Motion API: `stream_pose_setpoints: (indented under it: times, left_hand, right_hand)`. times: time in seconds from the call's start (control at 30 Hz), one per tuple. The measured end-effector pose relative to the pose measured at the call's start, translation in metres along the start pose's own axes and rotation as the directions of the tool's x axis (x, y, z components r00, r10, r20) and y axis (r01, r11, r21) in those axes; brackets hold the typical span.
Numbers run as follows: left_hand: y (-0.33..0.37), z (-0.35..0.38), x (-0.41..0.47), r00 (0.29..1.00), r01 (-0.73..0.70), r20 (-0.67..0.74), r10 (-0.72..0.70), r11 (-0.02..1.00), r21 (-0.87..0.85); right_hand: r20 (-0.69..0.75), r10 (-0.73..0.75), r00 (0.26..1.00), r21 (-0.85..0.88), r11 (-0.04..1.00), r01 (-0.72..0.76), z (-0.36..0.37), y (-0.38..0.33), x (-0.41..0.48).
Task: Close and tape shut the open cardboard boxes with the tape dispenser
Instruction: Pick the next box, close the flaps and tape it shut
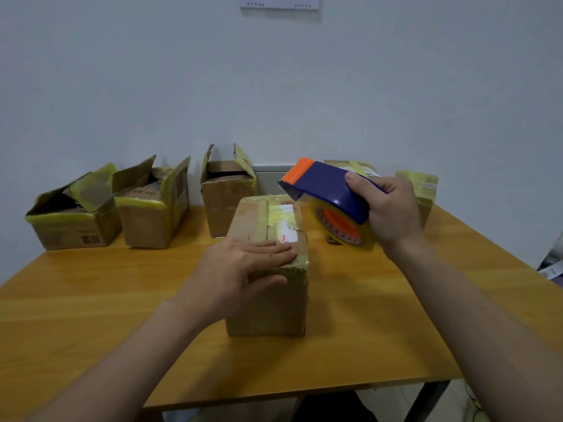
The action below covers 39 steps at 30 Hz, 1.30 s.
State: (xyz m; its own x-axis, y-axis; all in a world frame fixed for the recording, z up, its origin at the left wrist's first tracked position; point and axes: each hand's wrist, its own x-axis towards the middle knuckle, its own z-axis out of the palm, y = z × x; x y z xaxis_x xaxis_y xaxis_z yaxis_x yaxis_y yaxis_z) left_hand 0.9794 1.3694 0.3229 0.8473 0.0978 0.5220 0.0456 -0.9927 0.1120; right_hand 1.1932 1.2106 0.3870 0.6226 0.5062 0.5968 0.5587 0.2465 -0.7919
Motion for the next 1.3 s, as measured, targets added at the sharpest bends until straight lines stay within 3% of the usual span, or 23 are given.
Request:
stream_pose_setpoints:
  times: [0.1,0.2,0.27,0.33,0.4,0.47,0.67,0.9,1.13,1.3]
  left_hand:
    - [-0.006,-0.012,-0.003,0.993,-0.086,0.082,0.089,0.996,-0.04]
    - [-0.007,-0.013,-0.012,0.995,-0.094,-0.033,0.09,0.989,-0.115]
    - [-0.007,-0.008,-0.02,0.972,-0.002,-0.227,-0.066,0.959,-0.284]
    - [-0.012,-0.002,-0.028,0.895,0.083,-0.34,-0.287,0.859,-0.505]
    - [-0.019,0.004,-0.033,0.857,0.133,-0.286,-0.429,0.72,-0.682]
    - [-0.026,0.009,-0.037,0.87,0.146,-0.212,-0.445,0.643,-0.751]
    - [-0.047,-0.009,-0.042,0.953,0.197,-0.001,-0.304,0.621,-0.759]
    - [-0.045,-0.006,-0.047,0.953,0.151,-0.093,-0.289,0.717,-0.681]
    - [-0.04,-0.005,-0.046,0.924,0.17,-0.086,-0.373,0.602,-0.78]
    - [-0.04,-0.006,-0.044,0.922,0.145,-0.123,-0.368,0.62,-0.771]
  right_hand:
    - [-0.081,0.041,0.996,0.173,0.985,-0.027,0.024,-0.009,-0.003]
    - [-0.12,0.129,0.984,0.343,0.936,-0.081,0.051,-0.02,-0.006]
    - [-0.128,0.198,0.972,0.41,0.903,-0.13,0.069,-0.023,-0.007]
    - [-0.106,0.266,0.958,0.466,0.865,-0.189,0.088,-0.023,-0.01]
    - [-0.096,0.33,0.939,0.501,0.831,-0.241,0.105,-0.021,-0.013]
    - [-0.078,0.368,0.927,0.528,0.804,-0.274,0.116,-0.018,-0.013]
    - [-0.062,0.427,0.902,0.57,0.757,-0.319,0.119,-0.011,-0.012]
    - [-0.064,0.446,0.893,0.615,0.723,-0.316,0.114,-0.01,-0.018]
    - [-0.067,0.473,0.879,0.632,0.701,-0.329,0.113,-0.011,-0.019]
    - [-0.06,0.473,0.879,0.638,0.696,-0.331,0.112,-0.01,-0.018]
